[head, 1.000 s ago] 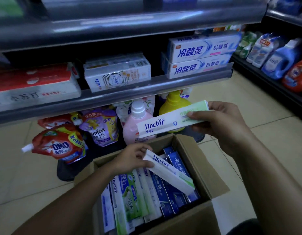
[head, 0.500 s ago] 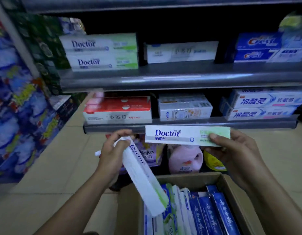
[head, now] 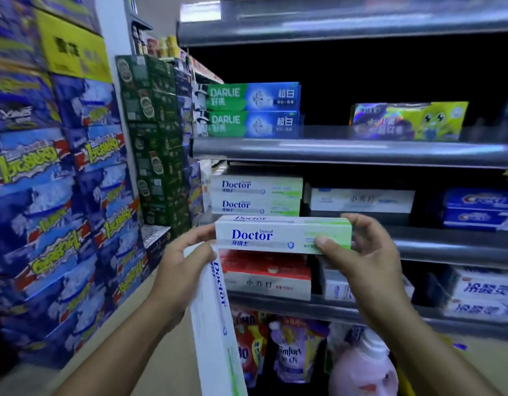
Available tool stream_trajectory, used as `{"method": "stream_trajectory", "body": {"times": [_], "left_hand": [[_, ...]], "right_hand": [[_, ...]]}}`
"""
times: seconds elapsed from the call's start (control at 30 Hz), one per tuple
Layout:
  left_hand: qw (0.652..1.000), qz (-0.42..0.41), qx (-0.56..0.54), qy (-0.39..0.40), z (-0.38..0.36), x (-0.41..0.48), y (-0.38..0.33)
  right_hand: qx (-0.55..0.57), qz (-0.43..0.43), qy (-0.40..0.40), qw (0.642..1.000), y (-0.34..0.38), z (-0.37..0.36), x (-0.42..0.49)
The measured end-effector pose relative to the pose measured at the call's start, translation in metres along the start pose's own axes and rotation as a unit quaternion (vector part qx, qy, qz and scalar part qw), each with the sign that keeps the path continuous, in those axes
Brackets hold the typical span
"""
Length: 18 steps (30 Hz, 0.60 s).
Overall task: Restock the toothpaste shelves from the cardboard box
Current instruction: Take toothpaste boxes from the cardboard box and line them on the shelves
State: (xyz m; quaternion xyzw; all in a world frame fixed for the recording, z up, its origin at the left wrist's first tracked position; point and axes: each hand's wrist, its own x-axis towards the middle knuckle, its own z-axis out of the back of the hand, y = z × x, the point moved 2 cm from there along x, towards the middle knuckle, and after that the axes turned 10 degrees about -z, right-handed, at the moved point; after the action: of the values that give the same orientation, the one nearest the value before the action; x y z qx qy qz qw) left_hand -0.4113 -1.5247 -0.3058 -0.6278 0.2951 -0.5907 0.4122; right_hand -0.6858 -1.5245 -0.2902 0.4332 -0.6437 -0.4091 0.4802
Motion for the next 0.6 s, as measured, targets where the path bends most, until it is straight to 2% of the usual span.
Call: {"method": "stream_trajectory", "body": {"times": [0.1, 0.2, 0.33, 0.43, 0.5, 0.6], "left_hand": [[0.999, -0.008, 0.034, -0.013, 0.013, 0.027, -0.011], [0.998, 0.0, 0.069, 0.005, 0.019, 0.051, -0.014], [0.994, 0.002, 0.107, 0.005, 0.023, 0.074, -0.013], [0.991, 0.032, 0.132, -0.002, 0.025, 0.082, -0.009], [0.989, 0.05, 0.14, 0.005, 0.024, 0.085, -0.004], [0.985, 0.073, 0.156, 0.03, 0.02, 0.088, 0.001]], "right_hand": [[-0.127, 0.071, -0.055, 0.988, 0.01, -0.02, 0.028], [-0.191, 0.069, -0.089, 0.975, 0.016, -0.038, 0.054], [-0.251, 0.084, -0.089, 0.96, 0.019, -0.057, 0.074], [-0.292, 0.062, -0.088, 0.95, 0.01, -0.063, 0.083], [-0.363, 0.037, -0.096, 0.926, 0.002, -0.065, 0.087], [-0.48, 0.021, -0.101, 0.871, -0.007, -0.066, 0.089]]}}
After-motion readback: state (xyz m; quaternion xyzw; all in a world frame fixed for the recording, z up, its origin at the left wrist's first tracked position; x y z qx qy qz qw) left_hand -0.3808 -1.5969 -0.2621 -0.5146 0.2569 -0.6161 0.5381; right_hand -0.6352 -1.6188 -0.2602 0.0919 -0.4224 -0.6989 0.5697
